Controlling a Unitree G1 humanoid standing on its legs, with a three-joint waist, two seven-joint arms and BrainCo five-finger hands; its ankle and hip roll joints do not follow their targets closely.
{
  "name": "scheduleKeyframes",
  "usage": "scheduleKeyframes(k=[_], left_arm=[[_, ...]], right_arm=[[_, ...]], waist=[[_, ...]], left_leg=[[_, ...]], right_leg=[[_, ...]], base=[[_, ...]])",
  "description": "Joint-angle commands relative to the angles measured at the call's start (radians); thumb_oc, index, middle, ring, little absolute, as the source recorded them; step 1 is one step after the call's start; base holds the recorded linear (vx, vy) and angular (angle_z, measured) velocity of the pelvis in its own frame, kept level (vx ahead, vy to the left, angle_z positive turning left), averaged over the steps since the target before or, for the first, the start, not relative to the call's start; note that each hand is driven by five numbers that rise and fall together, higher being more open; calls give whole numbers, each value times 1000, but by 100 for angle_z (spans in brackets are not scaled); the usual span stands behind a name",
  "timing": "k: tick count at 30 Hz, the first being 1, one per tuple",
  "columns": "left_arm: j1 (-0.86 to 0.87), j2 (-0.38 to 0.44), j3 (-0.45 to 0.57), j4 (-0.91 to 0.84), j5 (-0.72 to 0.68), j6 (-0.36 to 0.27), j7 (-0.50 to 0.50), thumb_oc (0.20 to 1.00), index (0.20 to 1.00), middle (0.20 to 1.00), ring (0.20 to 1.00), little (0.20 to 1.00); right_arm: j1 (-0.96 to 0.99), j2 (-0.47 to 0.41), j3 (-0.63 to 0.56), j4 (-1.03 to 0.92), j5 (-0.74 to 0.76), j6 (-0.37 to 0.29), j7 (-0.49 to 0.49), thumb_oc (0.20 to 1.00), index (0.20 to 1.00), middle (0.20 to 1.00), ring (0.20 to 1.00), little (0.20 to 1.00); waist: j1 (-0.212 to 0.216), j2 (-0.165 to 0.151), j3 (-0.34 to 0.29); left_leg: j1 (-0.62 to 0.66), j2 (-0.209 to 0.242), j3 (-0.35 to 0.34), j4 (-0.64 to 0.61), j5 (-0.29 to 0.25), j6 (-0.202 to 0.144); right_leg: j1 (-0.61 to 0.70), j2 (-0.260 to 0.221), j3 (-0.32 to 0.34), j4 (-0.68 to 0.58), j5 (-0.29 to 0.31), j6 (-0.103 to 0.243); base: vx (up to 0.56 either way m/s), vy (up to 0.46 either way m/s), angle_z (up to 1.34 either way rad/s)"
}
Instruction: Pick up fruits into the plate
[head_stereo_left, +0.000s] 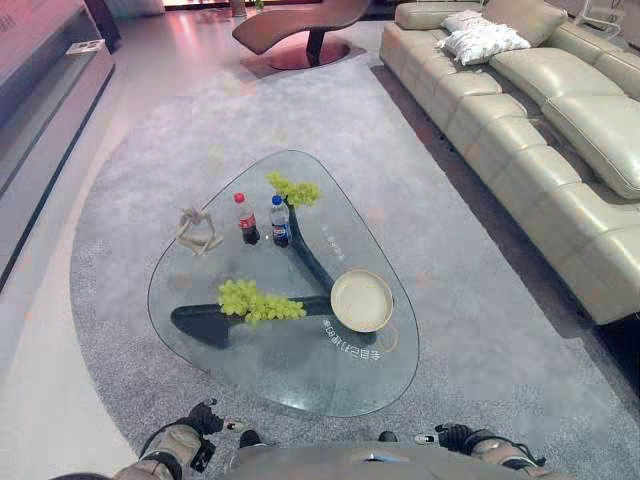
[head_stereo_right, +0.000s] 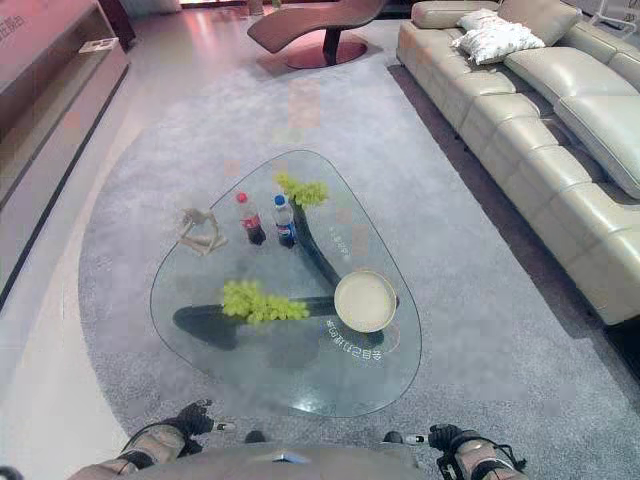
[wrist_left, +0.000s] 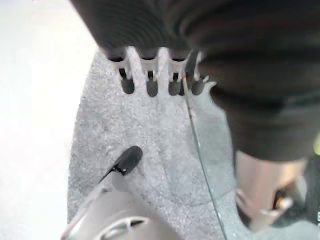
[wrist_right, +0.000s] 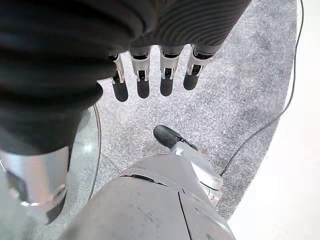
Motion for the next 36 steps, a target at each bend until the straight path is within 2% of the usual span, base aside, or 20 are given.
scheduleKeyframes(k=[1,12,16,24,25,28,31,36], left_arm=[[-62,-20,2,43,4,-3,7,1000,1000,1000,1000,1000],[-51,-26,4,61,11,8,5,1000,1000,1000,1000,1000],[-55,-25,19,67,-9,-9,63,1000,1000,1000,1000,1000],[-75,18,55,14,-65,-159,235,1000,1000,1000,1000,1000],[-88,30,51,-9,-51,-181,270,1000,1000,1000,1000,1000],[-159,80,28,-106,-14,-184,329,1000,1000,1000,1000,1000],[-229,140,7,-193,-4,-159,341,1000,1000,1000,1000,1000],[-333,267,-30,-349,109,-112,352,1000,1000,1000,1000,1000]], right_arm=[[-81,-15,32,43,-19,-5,7,1000,1000,1000,1000,1000],[-75,-8,43,44,-28,14,19,1000,1000,1000,1000,1000],[-83,-9,46,50,-40,25,16,1000,1000,1000,1000,1000],[-80,-44,48,52,-48,52,16,1000,1000,1000,1000,1000],[-87,-56,52,50,-46,58,17,1000,1000,1000,1000,1000],[-130,-95,68,42,-29,71,21,1000,1000,1000,1000,1000],[-162,-120,83,42,-1,75,10,1000,1000,1000,1000,1000],[-163,-154,83,18,27,59,-14,1000,1000,1000,1000,1000]], waist=[[-4,5,34],[-9,6,36],[-12,8,42],[-22,18,59],[-24,24,68],[-33,44,112],[-38,59,147],[-52,72,189]], left_leg=[[-15,6,-80,27,-51,31],[-3,3,-78,27,-57,31],[-8,2,-77,23,-54,32],[-23,-2,-76,21,-45,28],[-32,-3,-76,22,-43,27],[-72,-8,-80,24,-32,24],[-99,-17,-86,20,-27,25],[-131,-35,-95,13,-23,31]], right_leg=[[9,-16,-57,-7,26,-8],[15,-16,-53,-5,27,-7],[8,-12,-49,-8,30,-8],[-11,-6,-43,-14,40,-10],[-20,-7,-41,-13,41,-10],[-66,-9,-30,0,43,-14],[-98,-12,-21,7,46,-17],[-133,-12,-9,13,48,-15]], base=[[203,-22,-9],[0,0,0],[0,0,0],[-13,10,-1],[-96,54,-5],[-189,79,-6],[-150,80,-8],[-27,29,-2]])
